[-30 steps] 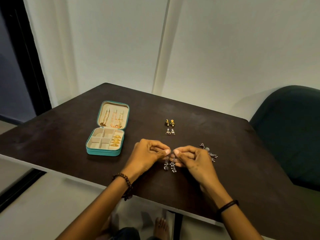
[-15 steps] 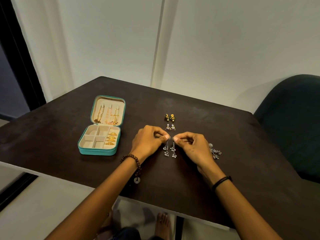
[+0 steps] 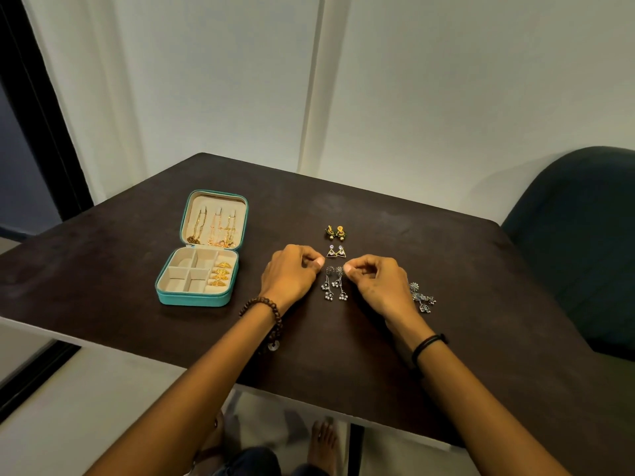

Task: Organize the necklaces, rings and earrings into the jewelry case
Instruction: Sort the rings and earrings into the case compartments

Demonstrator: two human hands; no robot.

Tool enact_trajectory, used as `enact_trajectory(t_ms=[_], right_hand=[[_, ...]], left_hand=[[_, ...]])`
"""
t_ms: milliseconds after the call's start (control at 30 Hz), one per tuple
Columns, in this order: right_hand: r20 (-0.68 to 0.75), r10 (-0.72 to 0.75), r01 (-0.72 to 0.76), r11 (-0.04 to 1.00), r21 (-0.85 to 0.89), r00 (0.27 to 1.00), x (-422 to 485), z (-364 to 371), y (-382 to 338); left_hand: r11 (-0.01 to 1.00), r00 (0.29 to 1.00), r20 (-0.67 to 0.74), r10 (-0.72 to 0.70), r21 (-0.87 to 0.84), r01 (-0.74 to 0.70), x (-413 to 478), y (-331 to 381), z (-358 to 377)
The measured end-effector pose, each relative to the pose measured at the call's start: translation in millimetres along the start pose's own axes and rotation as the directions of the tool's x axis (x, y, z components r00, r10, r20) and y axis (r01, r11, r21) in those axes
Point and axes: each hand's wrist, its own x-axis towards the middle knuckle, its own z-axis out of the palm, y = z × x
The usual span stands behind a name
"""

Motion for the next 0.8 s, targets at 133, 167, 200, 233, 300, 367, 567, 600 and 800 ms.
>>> enact_trajectory(t_ms=[133, 167, 200, 233, 300, 367, 567, 600, 800], right_hand=[[-0.013, 0.008, -0.008, 1.000, 0.013, 1.000, -11, -17, 4], [-0.015, 0.007, -0.006, 1.000, 0.017, 1.000, -14, -23, 4], [-0.018, 0.005, -0.004, 1.000, 0.024, 1.000, -17, -29, 5], [-0.022, -0.001, 0.002, 0.999, 0.032, 1.000, -21, -36, 5], [-0.027, -0.010, 0.011, 0.999, 0.042, 1.000, -27, -50, 8], [-0.041, -0.003, 0.005, 0.998, 0.057, 0.999, -32, -63, 14], [-0.141, 0.054, -0.047, 0.997, 0.053, 0.988, -42, -95, 47], [-0.174, 0.073, -0.066, 0.997, 0.050, 0.982, -43, -97, 53], [-0.203, 0.152, -0.142, 0.988, 0.065, 0.967, -37, -104, 80]], left_hand=[[0.995, 0.999, -0.045, 0.009, -0.103, -0.013, -14, 2, -3], [0.993, 0.999, -0.048, 0.020, -0.116, -0.026, -18, 4, -3], [0.991, 0.998, -0.049, 0.036, -0.130, -0.042, -23, 6, -2], [0.988, 0.997, -0.047, 0.056, -0.143, -0.062, -28, 10, -1], [0.982, 0.996, -0.029, 0.089, -0.165, -0.093, -38, 19, 4], [0.977, 0.994, 0.007, 0.109, -0.187, -0.106, -47, 28, 13], [0.967, 0.975, 0.111, 0.193, -0.192, -0.169, -58, 53, 50], [0.968, 0.971, 0.114, 0.208, -0.164, -0.188, -58, 55, 56], [0.953, 0.949, 0.098, 0.300, -0.002, -0.301, -54, 59, 95]])
